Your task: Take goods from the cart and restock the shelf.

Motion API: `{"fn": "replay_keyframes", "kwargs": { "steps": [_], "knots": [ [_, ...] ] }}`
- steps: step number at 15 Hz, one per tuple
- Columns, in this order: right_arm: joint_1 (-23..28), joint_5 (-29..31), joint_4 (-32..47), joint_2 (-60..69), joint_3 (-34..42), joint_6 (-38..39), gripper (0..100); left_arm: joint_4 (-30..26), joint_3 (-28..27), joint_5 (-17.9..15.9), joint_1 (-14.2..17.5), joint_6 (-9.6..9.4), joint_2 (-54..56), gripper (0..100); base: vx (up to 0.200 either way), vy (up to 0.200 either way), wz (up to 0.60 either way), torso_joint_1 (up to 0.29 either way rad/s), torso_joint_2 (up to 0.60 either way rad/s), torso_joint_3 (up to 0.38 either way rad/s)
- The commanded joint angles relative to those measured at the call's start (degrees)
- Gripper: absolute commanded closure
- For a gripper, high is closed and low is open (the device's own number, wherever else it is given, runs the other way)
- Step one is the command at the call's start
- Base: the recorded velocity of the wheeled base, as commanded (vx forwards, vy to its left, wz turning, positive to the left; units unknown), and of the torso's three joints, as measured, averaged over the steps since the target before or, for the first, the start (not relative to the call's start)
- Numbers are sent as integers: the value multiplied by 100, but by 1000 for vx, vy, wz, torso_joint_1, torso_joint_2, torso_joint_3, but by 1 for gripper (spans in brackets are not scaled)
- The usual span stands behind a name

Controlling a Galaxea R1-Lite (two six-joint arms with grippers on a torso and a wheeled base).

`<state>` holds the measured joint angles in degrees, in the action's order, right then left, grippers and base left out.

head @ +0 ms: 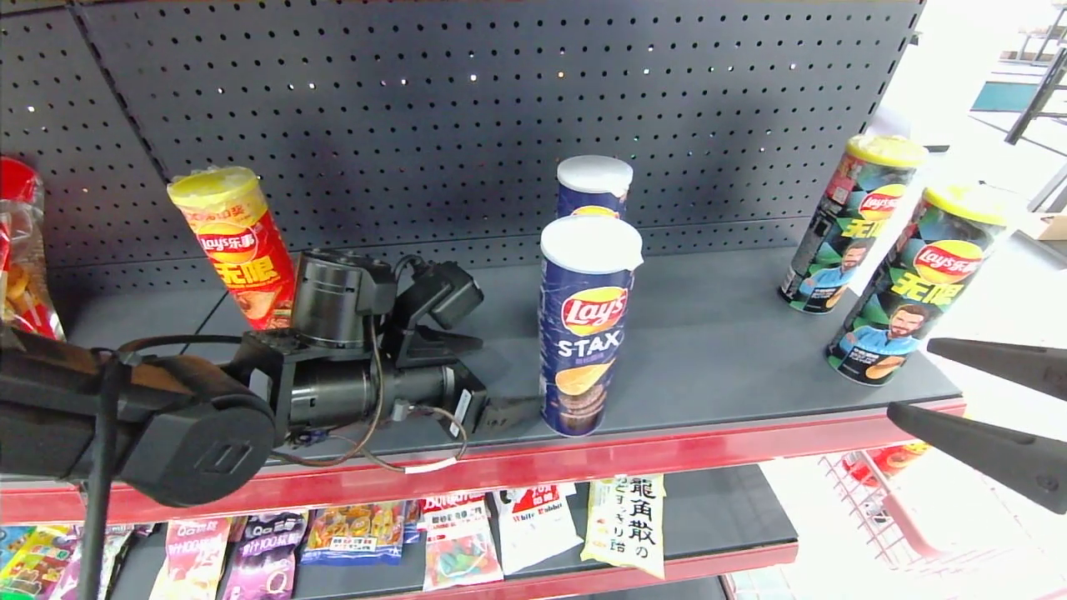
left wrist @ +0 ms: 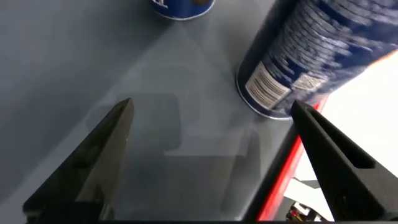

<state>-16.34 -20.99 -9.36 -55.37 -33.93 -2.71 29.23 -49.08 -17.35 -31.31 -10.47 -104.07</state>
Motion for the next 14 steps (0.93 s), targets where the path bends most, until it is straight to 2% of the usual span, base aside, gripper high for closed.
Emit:
{"fn": "replay_keyframes", "kwargs": {
  "steps": [1, 6, 14],
  "knots": [
    [-10, -1, -4, -9, -9, -2, 0, 3, -102, -6, 2, 1, -105, 0, 0, 0, 0, 0, 0, 0],
    [-10, -1, -4, -9, -9, -2, 0, -5, -339, -6, -60, 1, -272, 0, 0, 0, 0, 0, 0, 0],
    [-10, -1, -4, -27, 0, -2, 0, -5, -322, 21, -139, 19, -289, 0, 0, 0, 0, 0, 0, 0]
  ]
}}
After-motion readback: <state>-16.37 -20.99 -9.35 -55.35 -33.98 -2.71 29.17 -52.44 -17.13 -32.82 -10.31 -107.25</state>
